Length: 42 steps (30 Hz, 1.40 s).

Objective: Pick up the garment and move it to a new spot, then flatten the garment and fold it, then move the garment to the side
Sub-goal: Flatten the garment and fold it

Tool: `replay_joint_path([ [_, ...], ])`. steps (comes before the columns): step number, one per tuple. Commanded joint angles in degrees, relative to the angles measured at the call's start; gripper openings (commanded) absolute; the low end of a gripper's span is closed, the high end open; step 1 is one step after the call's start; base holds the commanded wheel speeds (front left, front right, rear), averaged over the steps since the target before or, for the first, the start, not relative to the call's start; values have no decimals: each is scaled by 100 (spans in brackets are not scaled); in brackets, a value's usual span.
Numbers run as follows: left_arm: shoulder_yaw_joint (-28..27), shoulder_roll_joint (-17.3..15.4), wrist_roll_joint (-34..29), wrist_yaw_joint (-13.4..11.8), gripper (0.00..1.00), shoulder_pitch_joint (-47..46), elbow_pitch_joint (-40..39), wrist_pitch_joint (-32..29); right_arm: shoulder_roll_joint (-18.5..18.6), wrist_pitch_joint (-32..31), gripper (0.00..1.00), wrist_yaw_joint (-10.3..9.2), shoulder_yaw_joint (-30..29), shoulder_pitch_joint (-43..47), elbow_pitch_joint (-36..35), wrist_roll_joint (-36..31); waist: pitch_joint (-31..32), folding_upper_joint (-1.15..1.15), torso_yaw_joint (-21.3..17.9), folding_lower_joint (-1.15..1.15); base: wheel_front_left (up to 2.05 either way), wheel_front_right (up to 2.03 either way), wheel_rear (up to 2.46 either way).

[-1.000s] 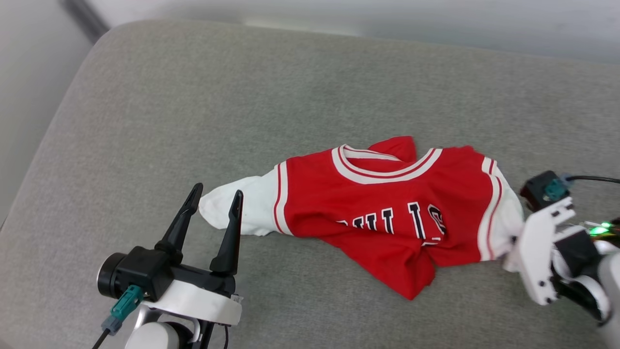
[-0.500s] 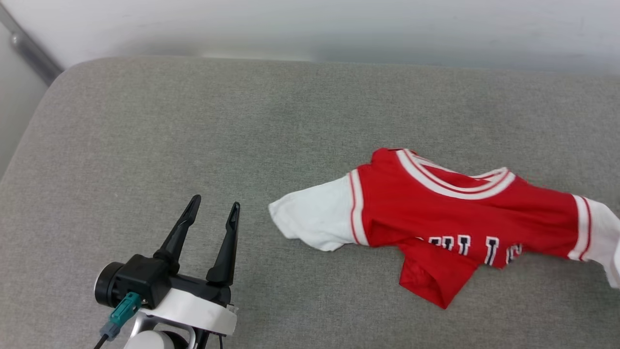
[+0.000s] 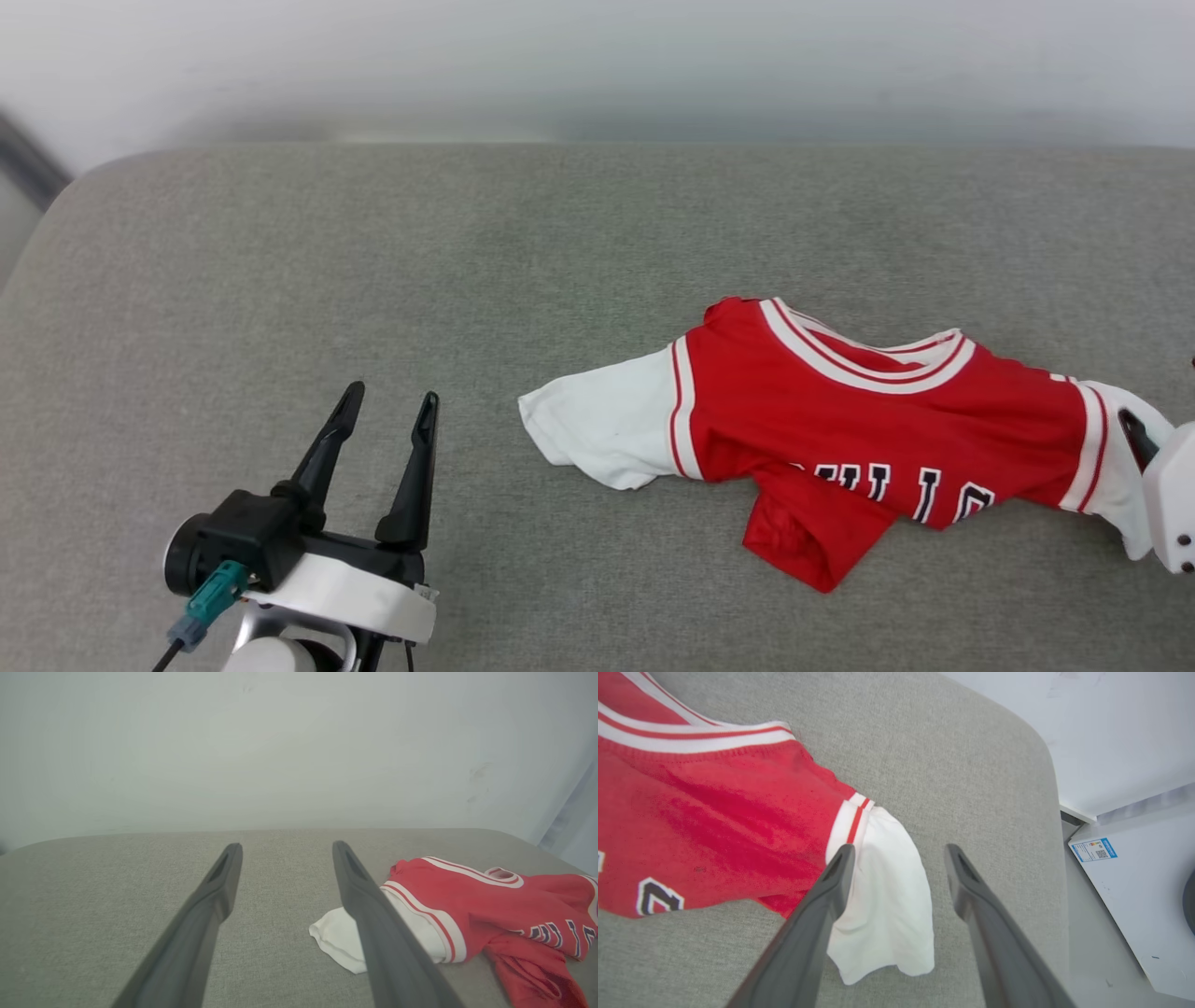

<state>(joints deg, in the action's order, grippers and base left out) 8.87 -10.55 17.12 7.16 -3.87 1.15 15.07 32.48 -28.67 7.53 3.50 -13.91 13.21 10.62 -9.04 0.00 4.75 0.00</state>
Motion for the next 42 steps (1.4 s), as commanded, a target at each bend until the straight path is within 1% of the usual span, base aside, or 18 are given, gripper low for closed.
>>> replay_joint_path([
  [1,-33,-44,41,11,100,9,-19,11,-119,202,100,-8,-114,-44,-112,-61,92,0,-116,0,0,0,0],
  [6,-156,-91,173,-24,100,43,-85,-8,-759,1039,100,-7,-613,226,-644,-156,176,0,-316,0,0,0,0],
  [9,-115,-178,278,-6,100,-7,-142,-174,-1245,1559,100,-7,-955,430,-1032,-116,146,0,-435,0,0,0,0],
  [12,17,-385,451,14,100,-202,-205,-612,-1713,2026,100,-7,-1289,618,-1351,-72,76,0,-542,0,0,0,0],
  [15,394,-787,603,24,100,-488,-266,-1363,-2014,2326,100,-6,-1434,750,-1571,-110,-34,0,-675,0,0,0,0],
  [18,838,-1203,986,28,100,-929,-335,-2181,-2101,2472,100,-6,-1469,842,-1614,-159,-179,0,-792,0,0,0,0],
  [21,1332,-1622,1563,27,100,-1401,-351,-3229,-2185,2592,100,-6,-1572,826,-1595,-167,-291,0,-885,0,0,0,0],
  [22,1388,-1737,1768,27,100,-1560,-329,-3572,-2203,2619,100,-6,-1574,809,-1602,-163,-324,0,-922,0,0,0,0],
  [26,1462,-1902,2357,2,100,-2067,-132,-4767,-2247,2736,100,-6,-1552,740,-1654,-118,-435,0,-1055,0,0,0,0],
  [28,1487,-1936,2590,-136,100,-2235,35,-5383,-2272,2798,100,-6,-1547,703,-1684,-113,-488,0,-1112,0,0,0,0],
  [30,1501,-1974,2719,-264,100,-2417,148,-5820,-2293,2877,100,-6,-1528,660,-1706,-107,-554,0,-1170,0,0,0,0],
  [33,1557,-2040,2671,-409,100,-2591,358,-6158,-2349,2992,100,-6,-1515,593,-1714,-81,-662,0,-1251,0,0,0,0],
  [35,1606,-2075,2601,-446,100,-2673,514,-6268,-2365,3061,100,-6,-1491,557,-1696,-74,-729,0,-1295,0,0,0,0],
  [39,1767,-2092,2475,-419,100,-2742,748,-6382,-2406,3189,100,-6,-1453,515,-1655,-38,-856,0,-1367,0,0,0,0],
  [42,1852,-2092,2333,-421,100,-2772,943,-6301,-2415,3278,100,-6,-1441,476,-1607,-11,-939,0,-1399,0,0,0,0],
])
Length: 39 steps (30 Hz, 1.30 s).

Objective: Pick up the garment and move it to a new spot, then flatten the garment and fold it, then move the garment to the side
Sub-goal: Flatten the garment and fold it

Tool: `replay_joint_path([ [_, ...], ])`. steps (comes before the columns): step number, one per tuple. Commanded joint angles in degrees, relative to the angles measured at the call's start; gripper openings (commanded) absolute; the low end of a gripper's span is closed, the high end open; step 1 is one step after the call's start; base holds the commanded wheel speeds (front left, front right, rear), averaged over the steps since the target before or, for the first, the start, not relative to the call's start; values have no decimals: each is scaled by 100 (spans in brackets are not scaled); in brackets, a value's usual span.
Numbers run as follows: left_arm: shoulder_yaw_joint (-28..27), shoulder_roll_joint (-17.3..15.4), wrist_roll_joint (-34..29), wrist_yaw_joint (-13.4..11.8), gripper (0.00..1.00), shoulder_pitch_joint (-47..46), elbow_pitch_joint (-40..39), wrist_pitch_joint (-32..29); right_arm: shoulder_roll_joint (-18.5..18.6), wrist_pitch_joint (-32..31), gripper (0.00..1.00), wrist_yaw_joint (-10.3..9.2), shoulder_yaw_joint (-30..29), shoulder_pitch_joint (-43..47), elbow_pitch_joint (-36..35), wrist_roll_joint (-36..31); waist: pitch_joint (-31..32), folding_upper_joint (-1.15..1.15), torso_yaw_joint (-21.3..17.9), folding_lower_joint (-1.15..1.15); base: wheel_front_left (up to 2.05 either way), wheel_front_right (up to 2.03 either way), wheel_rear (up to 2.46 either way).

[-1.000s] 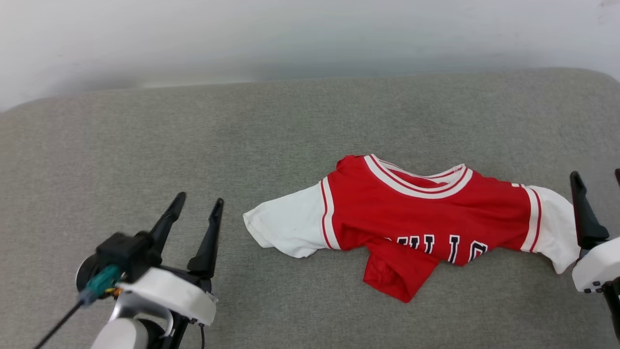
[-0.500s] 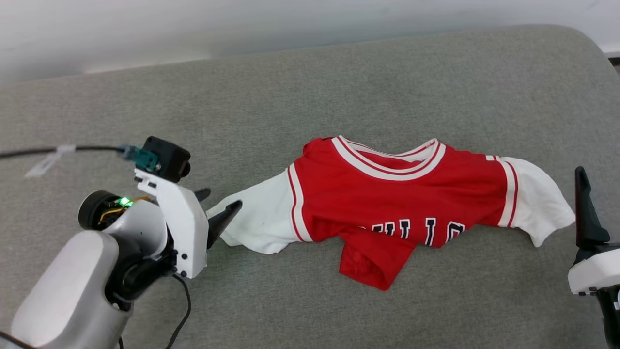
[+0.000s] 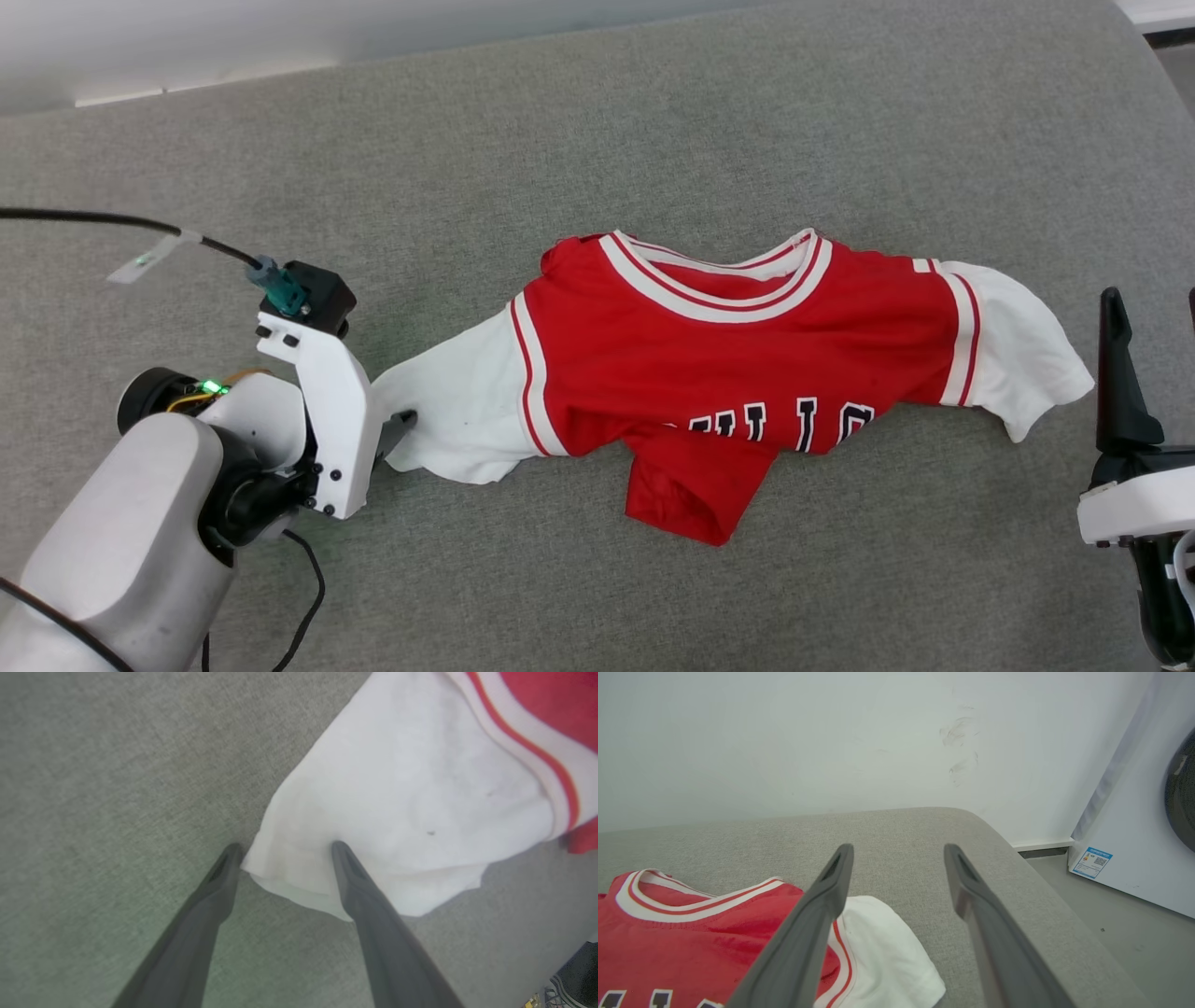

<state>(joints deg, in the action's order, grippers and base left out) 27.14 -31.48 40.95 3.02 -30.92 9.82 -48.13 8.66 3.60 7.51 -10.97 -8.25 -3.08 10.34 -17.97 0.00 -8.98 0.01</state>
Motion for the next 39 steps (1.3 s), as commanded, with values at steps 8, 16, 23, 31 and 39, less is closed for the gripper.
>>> replay_joint_path([
  [8,158,52,-56,75,0,127,362,143,55,82,100,-4,64,-98,124,-34,-72,0,-26,-1,0,0,0],
  [16,-246,-235,-193,-56,0,472,-405,1093,435,-612,100,-4,345,136,188,90,289,0,155,-1,0,0,0],
  [23,-748,-655,-116,-124,0,881,-1929,1663,949,-2543,100,-4,243,167,-101,535,428,0,562,-1,0,0,0],
  [31,-749,-751,-79,-137,0,1067,-2853,1632,1243,-4071,100,-4,186,-390,135,591,300,0,795,-1,0,0,0],
  [39,-580,-649,-161,-149,0,879,-3395,1549,1614,-4977,100,-4,551,-899,1043,583,96,0,1083,-1,0,0,0],
])
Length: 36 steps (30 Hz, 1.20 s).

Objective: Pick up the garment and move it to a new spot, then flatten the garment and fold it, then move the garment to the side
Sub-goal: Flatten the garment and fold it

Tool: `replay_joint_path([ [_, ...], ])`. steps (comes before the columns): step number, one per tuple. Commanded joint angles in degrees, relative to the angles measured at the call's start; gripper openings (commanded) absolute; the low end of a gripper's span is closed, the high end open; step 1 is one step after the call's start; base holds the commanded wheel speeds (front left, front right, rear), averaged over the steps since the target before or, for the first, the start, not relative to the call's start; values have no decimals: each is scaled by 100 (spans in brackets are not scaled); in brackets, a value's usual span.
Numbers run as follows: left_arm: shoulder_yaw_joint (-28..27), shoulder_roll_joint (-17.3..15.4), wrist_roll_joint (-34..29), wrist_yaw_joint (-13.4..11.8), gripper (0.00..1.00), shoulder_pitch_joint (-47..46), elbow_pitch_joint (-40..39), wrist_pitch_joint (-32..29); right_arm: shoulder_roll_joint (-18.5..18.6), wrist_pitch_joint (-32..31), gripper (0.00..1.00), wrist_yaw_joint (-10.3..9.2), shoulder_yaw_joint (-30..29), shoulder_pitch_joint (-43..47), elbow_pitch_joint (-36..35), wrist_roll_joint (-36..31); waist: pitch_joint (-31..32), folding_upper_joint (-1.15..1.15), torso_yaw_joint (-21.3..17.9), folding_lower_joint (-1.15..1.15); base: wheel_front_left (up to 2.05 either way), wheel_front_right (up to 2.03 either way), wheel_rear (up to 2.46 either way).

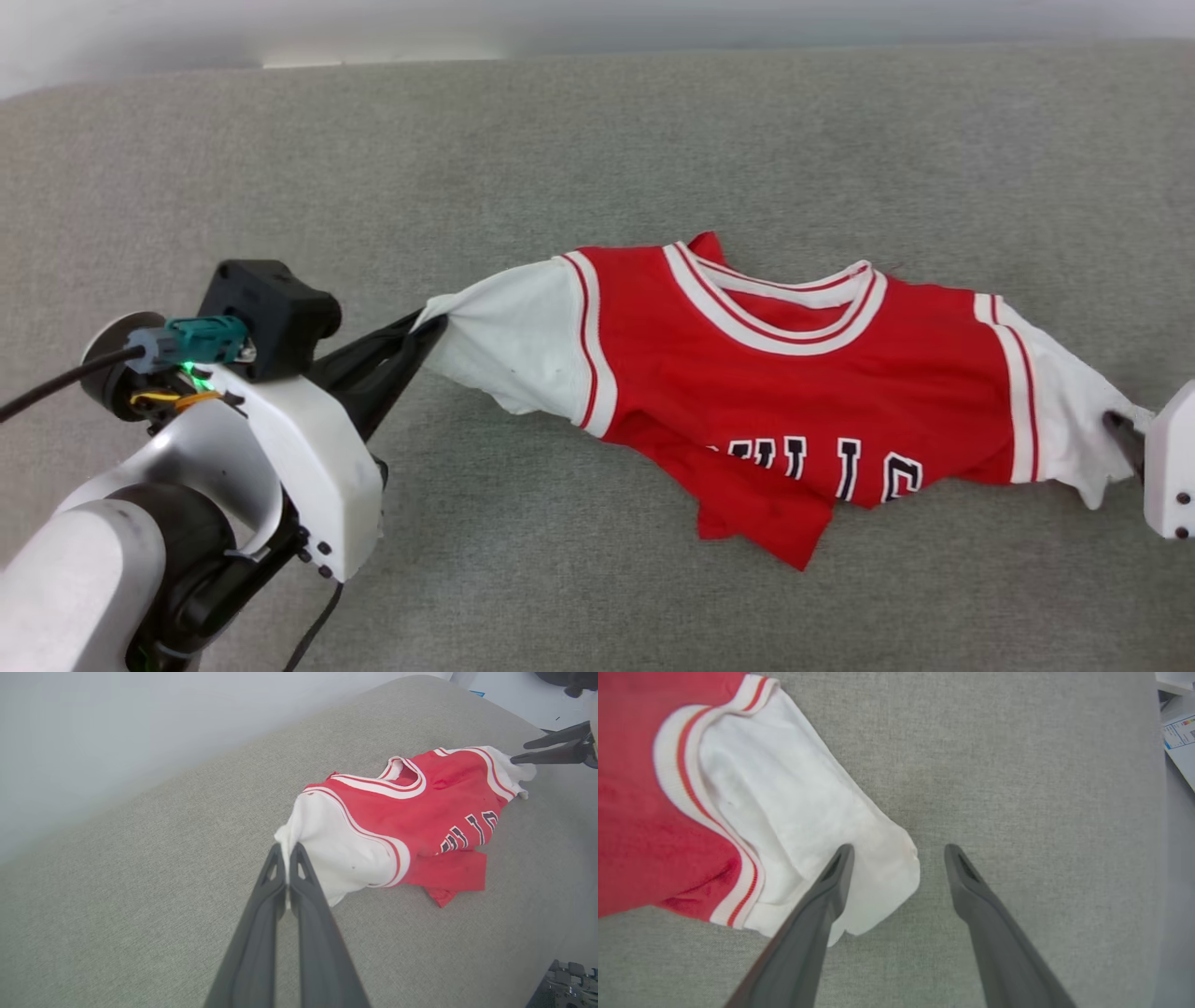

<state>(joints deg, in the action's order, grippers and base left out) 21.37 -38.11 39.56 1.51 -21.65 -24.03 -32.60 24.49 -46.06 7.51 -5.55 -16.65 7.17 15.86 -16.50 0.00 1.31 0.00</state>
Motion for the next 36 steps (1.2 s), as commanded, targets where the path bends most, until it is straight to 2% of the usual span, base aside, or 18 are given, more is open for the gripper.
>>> replay_joint_path([
  [1,21,25,-33,8,0,-80,-45,-19,47,-61,100,-4,63,-73,122,55,-80,0,89,0,0,0,0],
  [6,107,82,-57,35,0,-203,-113,-21,104,-84,100,-4,268,-77,486,73,-239,0,233,0,0,0,0],
  [16,119,94,-53,57,0,-265,4,28,26,291,100,-7,488,-39,1359,-53,-417,0,330,0,0,0,0],
  [17,117,88,-51,59,0,-259,33,39,25,324,73,-7,530,-27,1441,-51,-398,0,324,0,0,0,0],
  [18,113,84,-52,60,0,-250,68,57,30,357,35,-7,572,-30,1506,-48,-369,0,315,0,0,0,0],
  [19,105,79,-59,57,0,-235,106,69,40,444,0,-7,586,-55,1534,-37,-330,0,302,0,0,0,0],
  [27,-124,-27,-4,18,0,-40,362,347,408,1117,0,-6,524,-521,1246,-56,212,0,121,0,0,0,0],
  [36,-605,-162,-48,-122,0,167,310,873,913,1193,0,-6,485,-686,267,106,907,0,-50,0,0,0,0],
])
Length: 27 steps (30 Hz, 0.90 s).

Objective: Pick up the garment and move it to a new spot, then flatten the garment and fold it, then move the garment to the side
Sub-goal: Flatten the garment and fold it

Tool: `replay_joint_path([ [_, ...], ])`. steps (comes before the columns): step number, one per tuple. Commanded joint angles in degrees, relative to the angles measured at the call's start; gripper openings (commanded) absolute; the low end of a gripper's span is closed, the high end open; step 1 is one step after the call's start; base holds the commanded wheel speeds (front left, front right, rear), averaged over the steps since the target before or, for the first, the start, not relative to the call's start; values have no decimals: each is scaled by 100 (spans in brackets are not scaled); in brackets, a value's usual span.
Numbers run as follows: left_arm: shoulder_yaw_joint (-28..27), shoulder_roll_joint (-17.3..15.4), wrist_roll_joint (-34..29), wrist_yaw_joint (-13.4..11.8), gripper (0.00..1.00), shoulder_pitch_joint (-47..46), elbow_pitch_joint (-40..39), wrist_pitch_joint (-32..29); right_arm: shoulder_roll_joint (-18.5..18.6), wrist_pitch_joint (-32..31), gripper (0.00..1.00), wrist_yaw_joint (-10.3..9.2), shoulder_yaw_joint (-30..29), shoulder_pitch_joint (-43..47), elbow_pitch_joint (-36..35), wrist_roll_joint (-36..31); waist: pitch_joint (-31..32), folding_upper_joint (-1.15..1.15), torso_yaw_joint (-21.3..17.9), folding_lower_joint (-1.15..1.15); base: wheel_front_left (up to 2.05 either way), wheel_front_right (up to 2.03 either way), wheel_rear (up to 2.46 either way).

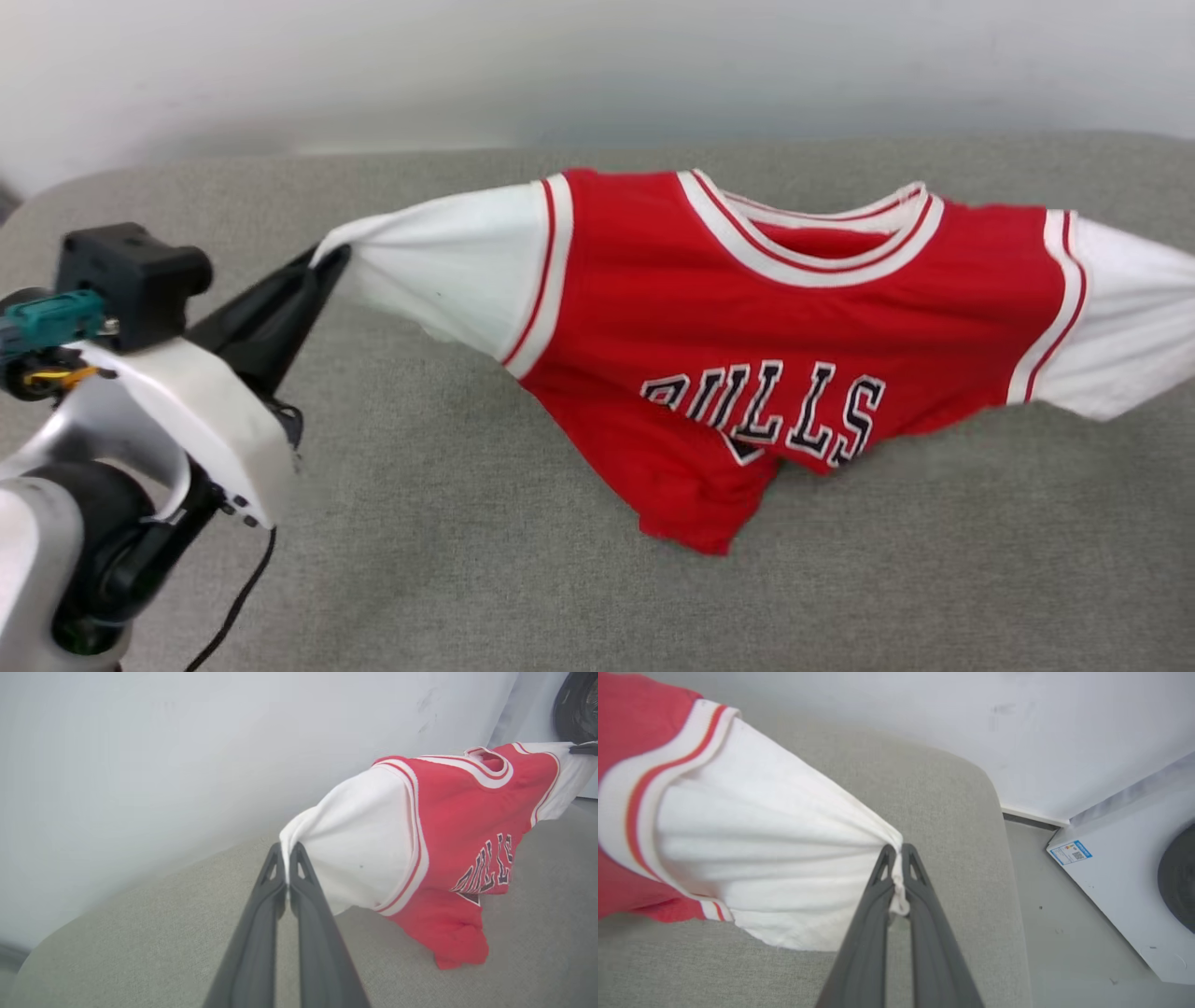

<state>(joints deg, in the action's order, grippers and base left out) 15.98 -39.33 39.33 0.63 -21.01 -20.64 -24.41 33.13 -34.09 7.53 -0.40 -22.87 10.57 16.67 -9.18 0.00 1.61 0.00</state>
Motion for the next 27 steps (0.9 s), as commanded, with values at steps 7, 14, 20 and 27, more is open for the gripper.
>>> replay_joint_path([
  [7,-660,-215,-12,-223,0,199,-277,444,141,-132,0,-8,-293,-150,-1077,-25,489,0,-195,0,0,0,0],
  [14,-1299,-339,100,-374,0,53,-601,757,-33,-140,0,-8,-558,-546,-1952,280,594,0,-357,0,0,0,0],
  [20,-1644,-479,191,-386,0,-396,-720,828,41,96,0,-8,-628,-1168,-2247,418,460,0,-438,0,0,0,0],
  [27,-1662,-582,237,-290,0,-1401,-450,811,173,348,0,-8,-483,-2000,-2047,602,16,0,-487,0,0,0,0],
])
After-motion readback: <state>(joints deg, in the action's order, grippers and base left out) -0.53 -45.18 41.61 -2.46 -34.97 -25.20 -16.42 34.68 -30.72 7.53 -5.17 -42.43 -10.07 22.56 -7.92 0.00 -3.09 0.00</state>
